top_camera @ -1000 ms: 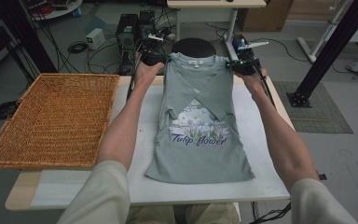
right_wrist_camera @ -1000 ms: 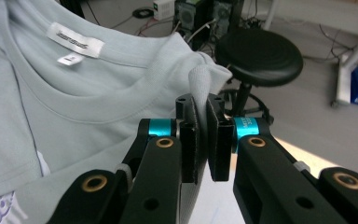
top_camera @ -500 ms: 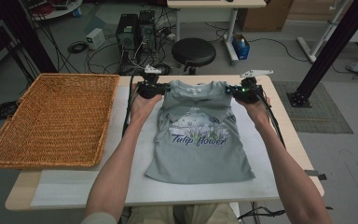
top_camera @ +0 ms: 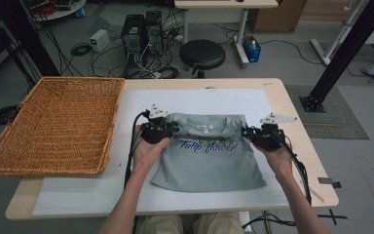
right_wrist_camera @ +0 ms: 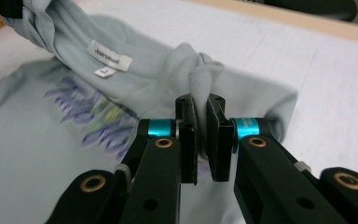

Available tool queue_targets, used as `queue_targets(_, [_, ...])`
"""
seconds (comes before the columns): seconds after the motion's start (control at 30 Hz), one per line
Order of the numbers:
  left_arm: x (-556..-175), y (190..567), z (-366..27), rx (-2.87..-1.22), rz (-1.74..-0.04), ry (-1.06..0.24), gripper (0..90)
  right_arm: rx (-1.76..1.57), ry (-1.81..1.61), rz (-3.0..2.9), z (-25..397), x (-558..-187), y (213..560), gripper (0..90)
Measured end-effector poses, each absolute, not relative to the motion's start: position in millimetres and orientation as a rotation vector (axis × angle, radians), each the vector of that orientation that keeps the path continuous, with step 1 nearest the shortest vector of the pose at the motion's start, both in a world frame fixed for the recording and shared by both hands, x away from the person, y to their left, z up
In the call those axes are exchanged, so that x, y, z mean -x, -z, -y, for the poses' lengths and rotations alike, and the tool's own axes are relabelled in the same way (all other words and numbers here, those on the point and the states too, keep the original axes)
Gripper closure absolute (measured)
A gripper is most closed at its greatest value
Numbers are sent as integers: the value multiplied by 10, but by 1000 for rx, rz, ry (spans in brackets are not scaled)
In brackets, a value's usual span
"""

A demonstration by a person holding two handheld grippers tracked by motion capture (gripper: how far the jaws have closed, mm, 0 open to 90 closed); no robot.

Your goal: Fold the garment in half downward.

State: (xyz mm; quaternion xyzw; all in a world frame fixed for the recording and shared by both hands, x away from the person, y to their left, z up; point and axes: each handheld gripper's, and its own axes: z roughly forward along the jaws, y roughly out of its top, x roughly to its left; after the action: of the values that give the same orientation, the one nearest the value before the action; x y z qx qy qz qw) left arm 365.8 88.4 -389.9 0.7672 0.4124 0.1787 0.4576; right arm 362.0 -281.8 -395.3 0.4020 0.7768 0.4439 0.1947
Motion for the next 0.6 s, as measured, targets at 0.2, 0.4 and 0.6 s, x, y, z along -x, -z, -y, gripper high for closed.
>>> queue_targets(0.2, [-3252, 4035, -919, -1886, -1021, -421, 827, -1151, -1239, -2183, 2887, -3244, 4090, 855])
queue_targets(0.4, [-2967, 4072, -933, -1883, -1008, -423, 827, -1158, -1255, -2199, 2903, -2926, 4221, 856])
queue_targets(0.6, [-2759, 4150, -950, -1887, -1008, -407, 826, -1136, -1230, -2217, 2869, -2688, 4332, 856])
